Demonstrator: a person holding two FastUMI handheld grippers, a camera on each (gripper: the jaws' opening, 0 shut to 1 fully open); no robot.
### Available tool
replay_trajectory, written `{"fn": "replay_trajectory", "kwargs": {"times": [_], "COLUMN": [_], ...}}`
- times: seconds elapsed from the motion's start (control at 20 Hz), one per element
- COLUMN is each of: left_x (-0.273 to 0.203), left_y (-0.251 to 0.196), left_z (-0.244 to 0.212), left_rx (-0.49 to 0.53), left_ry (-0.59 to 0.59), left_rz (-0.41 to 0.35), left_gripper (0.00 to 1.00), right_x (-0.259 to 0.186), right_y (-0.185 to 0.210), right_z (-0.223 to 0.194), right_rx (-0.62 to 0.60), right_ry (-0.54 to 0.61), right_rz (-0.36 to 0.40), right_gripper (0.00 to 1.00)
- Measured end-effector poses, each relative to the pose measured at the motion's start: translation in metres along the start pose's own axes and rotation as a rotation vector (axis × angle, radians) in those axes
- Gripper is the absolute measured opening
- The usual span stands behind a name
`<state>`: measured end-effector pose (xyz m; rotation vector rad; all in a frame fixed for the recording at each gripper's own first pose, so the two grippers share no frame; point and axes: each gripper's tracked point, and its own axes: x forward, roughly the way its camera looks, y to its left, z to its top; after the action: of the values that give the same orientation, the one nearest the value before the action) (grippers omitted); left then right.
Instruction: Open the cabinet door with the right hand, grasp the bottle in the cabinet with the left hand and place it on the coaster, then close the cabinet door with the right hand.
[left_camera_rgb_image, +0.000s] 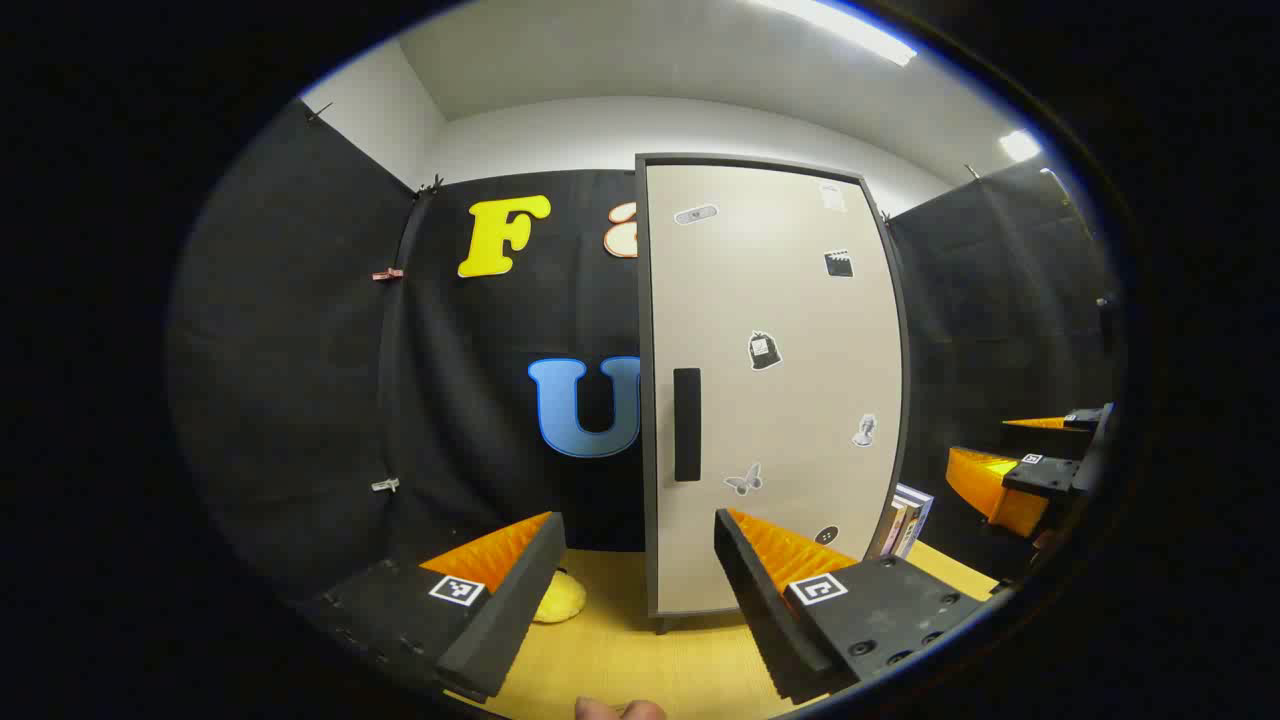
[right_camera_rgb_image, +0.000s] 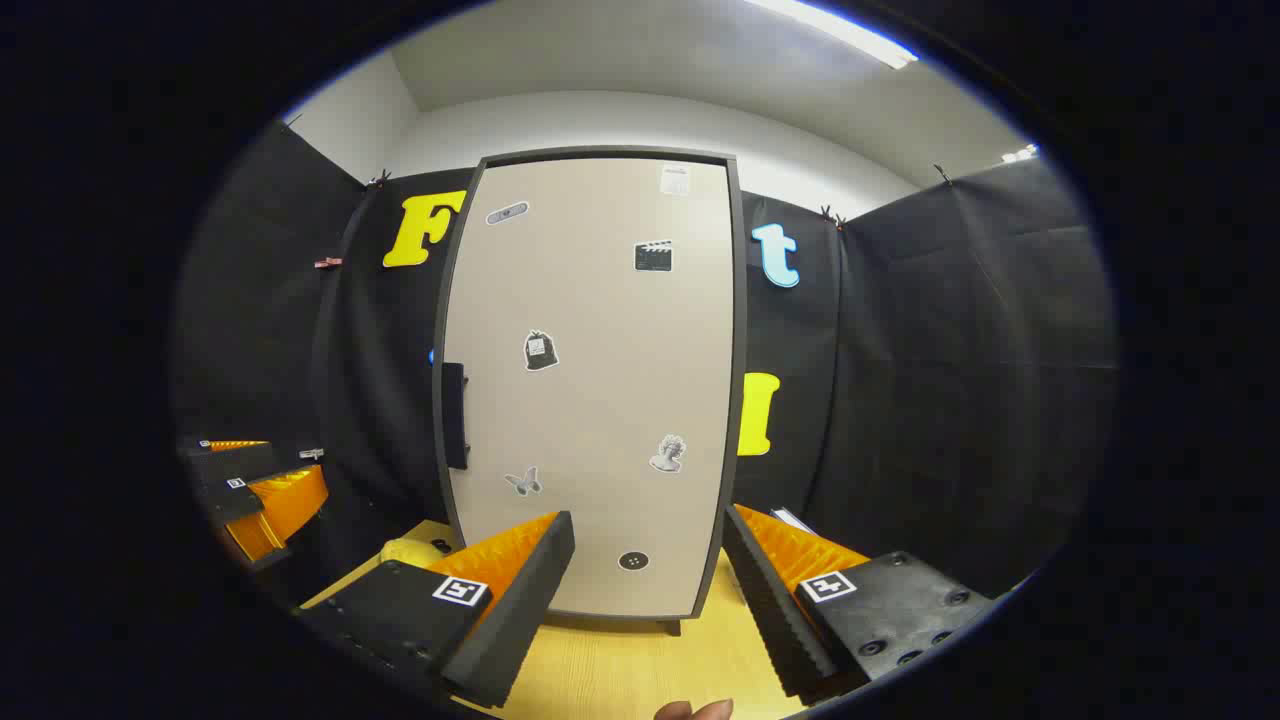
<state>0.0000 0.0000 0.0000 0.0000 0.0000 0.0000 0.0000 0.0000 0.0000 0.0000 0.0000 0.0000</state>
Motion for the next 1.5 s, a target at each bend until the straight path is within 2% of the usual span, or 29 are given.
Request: {"fn": "replay_trajectory", "kwargs": {"times": [1.2,1.5], "left_x": [0.011,0.007], "left_y": [0.007,0.021], "left_z": [0.002,-0.002], "left_rx": [0.002,-0.012], "left_ry": [-0.012,-0.010], "left_rz": [-0.023,-0.026], "left_gripper": [0.94,0.94], "right_x": [0.003,0.020], "right_y": [0.023,0.051], "right_z": [0.008,0.015], "right_rx": [0.041,0.064], "right_ry": [-0.011,-0.010], "right_rz": [0.033,0.063], "right_gripper": [0.97,0.97]}}
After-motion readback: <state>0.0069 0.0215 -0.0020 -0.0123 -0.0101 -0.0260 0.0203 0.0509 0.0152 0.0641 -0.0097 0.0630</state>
